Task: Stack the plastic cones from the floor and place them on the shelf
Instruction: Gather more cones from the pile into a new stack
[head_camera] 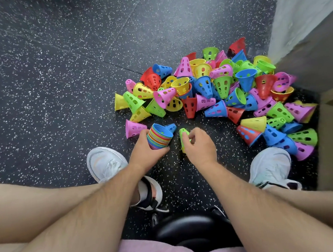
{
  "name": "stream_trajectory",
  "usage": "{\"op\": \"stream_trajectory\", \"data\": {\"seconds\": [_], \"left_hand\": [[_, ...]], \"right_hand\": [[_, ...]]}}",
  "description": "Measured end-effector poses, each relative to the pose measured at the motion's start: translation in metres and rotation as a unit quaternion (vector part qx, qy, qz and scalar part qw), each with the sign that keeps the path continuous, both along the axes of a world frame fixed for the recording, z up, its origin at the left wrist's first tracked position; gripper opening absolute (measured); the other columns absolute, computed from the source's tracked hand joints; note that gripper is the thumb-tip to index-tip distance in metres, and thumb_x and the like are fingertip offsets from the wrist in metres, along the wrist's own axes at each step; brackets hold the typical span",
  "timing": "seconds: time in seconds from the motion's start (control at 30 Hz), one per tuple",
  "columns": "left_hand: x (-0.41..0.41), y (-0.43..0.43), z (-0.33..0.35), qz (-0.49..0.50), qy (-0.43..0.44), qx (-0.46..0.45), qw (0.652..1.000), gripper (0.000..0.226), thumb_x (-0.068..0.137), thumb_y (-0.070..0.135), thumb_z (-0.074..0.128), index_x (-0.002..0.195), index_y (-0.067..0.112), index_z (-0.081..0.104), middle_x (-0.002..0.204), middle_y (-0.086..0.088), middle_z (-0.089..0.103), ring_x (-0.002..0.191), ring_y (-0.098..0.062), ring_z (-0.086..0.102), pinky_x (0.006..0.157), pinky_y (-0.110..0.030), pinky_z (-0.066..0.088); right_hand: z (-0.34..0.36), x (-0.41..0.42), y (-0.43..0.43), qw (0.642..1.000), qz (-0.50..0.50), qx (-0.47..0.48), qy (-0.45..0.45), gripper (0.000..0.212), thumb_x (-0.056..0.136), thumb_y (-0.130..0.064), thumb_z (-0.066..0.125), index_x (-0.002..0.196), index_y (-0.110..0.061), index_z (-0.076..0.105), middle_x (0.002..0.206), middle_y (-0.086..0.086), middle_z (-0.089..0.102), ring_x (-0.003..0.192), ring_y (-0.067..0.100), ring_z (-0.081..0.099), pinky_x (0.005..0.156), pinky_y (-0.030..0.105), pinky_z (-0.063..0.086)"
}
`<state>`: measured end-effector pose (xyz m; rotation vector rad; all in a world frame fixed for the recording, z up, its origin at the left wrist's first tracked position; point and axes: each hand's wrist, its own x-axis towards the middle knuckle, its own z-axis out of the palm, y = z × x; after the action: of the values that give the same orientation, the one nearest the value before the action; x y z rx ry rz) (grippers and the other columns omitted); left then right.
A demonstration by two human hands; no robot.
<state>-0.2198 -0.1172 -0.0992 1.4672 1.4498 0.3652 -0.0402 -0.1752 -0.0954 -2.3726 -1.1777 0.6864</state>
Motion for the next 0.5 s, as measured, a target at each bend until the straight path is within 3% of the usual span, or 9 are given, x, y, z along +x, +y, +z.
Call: {"op": "stream_trajectory", "data": {"seconds": [0.1, 0.17, 0.37, 0.5], "left_hand": [[0.006, -0.006, -0.003, -0.029, 0.004, -0.006, 1.000, 0.068, 0.070, 0.031, 0.091, 0.121, 0.031, 0.046, 0.102, 0.016, 0.064, 0.094, -0.004, 0.064, 0.087, -0.029, 0.048], [0.012, -0.010, -0.004, -0.041, 0.011, -0.007, 0.999, 0.068, 0.071, 0.032, 0.091, 0.121, 0.032, 0.045, 0.101, 0.018, 0.063, 0.092, 0.001, 0.063, 0.083, -0.025, 0.045], [0.024, -0.014, -0.007, -0.073, 0.014, -0.010, 0.997, 0.066, 0.071, 0.032, 0.090, 0.120, 0.032, 0.046, 0.102, 0.012, 0.067, 0.093, 0.000, 0.065, 0.081, -0.026, 0.048], [0.027, -0.015, -0.004, -0.072, 0.016, -0.009, 0.997, 0.065, 0.072, 0.033, 0.090, 0.118, 0.034, 0.045, 0.101, 0.012, 0.067, 0.091, 0.000, 0.065, 0.080, -0.025, 0.048]], "right_hand": [[-0.012, 0.006, -0.013, 0.994, -0.047, -0.094, -0.013, 0.044, 0.089, -0.067, 0.050, 0.079, -0.025, 0.056, 0.085, -0.007, 0.057, 0.081, 0.020, 0.058, 0.069, 0.036, 0.049], [-0.018, 0.007, -0.010, 0.989, -0.099, -0.107, 0.012, 0.047, 0.085, -0.070, 0.054, 0.085, -0.024, 0.059, 0.089, -0.006, 0.059, 0.082, 0.021, 0.059, 0.067, 0.034, 0.045], [-0.027, 0.014, 0.009, 0.983, -0.155, -0.083, 0.045, 0.024, 0.097, -0.043, 0.054, 0.099, -0.020, 0.063, 0.108, 0.002, 0.064, 0.098, 0.024, 0.060, 0.081, 0.037, 0.050], [-0.024, 0.021, 0.006, 0.991, -0.132, -0.028, 0.020, 0.019, 0.101, -0.035, 0.051, 0.099, -0.019, 0.061, 0.102, 0.000, 0.056, 0.098, 0.025, 0.056, 0.079, 0.037, 0.047]]}}
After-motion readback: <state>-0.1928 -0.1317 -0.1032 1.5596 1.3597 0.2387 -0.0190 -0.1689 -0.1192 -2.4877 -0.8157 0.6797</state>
